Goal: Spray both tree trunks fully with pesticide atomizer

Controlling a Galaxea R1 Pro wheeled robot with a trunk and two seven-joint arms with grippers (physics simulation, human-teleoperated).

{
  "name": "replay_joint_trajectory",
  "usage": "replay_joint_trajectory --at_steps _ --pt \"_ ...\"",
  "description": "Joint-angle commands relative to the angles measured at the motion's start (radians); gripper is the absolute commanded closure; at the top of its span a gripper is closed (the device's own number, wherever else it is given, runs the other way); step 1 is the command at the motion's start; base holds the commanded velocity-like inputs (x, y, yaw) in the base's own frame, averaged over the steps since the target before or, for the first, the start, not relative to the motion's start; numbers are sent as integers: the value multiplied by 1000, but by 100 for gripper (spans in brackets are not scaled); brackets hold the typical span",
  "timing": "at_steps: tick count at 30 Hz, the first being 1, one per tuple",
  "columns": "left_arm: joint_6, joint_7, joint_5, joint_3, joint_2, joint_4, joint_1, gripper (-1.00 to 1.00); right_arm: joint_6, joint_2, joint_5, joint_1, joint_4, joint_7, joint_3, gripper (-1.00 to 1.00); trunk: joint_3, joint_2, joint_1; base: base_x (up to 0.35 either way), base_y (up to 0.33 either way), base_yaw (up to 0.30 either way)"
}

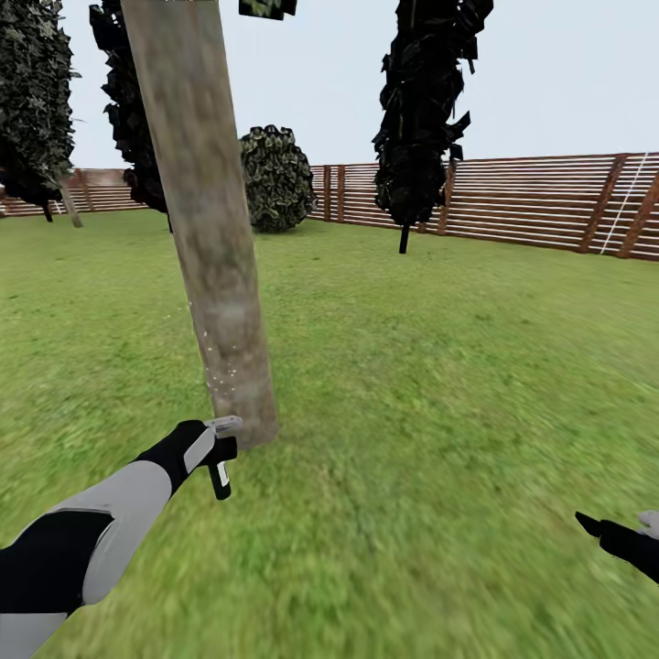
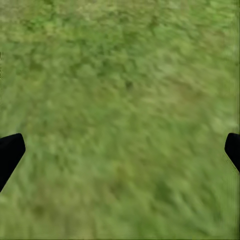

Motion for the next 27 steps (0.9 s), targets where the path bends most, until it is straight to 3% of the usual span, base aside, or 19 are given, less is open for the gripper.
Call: replay_joint_trajectory --at_steps 1,7,14,15,17,23,27 --pt "0 0 0 0 0 0 0 100 0 0 0 0 0 0 0 -100 0 0 0 0 -335 252" --pt "1 40 0 0 0 -9 0 100 0 0 1 0 1 0 2 -100 0 0 0 0 -335 228" --pt "11 47 0 0 0 -64 -1 100 -1 0 3 0 1 0 1 -100 0 0 0 0 -251 27" --pt "28 48 0 0 1 -68 -2 100 -1 0 3 0 1 0 1 -100 0 0 0 0 -50 2" --pt "136 48 0 1 2 -107 -7 100 -1 0 3 0 1 0 1 -100 0 0 0 0 -17 1" --pt "395 64 -4 2 8 -353 -20 100 -1 0 3 0 2 0 1 -100 0 0 0 0 -3 0" --pt "435 115 -6 2 9 -385 -77 100 0 0 3 0 1 0 0 -100 0 0 0 0 0 0"
